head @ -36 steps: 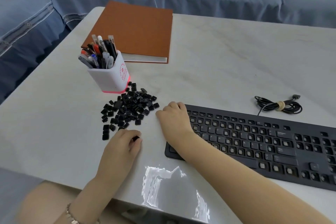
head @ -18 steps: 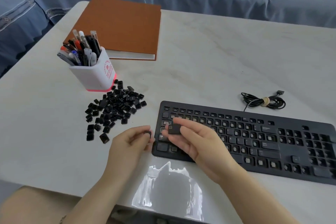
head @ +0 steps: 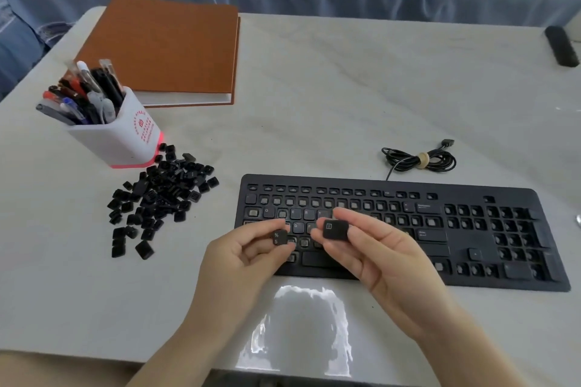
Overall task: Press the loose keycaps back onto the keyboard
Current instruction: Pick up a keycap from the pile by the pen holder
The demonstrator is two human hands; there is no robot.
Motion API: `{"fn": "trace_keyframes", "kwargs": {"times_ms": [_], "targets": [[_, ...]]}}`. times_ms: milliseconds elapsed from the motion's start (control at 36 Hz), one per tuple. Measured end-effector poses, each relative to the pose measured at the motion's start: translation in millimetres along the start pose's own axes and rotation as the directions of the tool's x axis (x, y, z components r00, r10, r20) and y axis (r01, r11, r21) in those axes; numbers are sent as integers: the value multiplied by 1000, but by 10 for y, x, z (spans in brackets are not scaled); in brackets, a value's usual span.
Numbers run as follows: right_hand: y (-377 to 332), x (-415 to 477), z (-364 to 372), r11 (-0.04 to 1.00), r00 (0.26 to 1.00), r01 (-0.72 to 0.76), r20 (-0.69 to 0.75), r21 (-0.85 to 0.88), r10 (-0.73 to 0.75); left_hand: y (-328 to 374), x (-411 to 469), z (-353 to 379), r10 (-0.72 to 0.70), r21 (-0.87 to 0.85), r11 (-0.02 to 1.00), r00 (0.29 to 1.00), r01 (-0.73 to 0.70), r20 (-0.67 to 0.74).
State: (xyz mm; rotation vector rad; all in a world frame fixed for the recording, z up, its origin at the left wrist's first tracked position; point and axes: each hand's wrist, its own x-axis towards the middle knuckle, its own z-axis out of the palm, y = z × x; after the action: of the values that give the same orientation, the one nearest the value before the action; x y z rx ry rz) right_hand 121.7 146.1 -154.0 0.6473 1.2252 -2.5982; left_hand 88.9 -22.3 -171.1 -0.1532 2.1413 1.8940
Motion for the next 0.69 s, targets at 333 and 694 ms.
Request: {"fn": "trace_keyframes", "kwargs": {"times_ms": [333,694], "targets": [[69,-27,-133,1000,998,-11,-54,0,11,-19,-35,101,54,26,998,998,-54,25],[114,1,-243,972,989,-113,-114,-206,91,-74,-22,148,163,150,973,983,-173,82]]}}
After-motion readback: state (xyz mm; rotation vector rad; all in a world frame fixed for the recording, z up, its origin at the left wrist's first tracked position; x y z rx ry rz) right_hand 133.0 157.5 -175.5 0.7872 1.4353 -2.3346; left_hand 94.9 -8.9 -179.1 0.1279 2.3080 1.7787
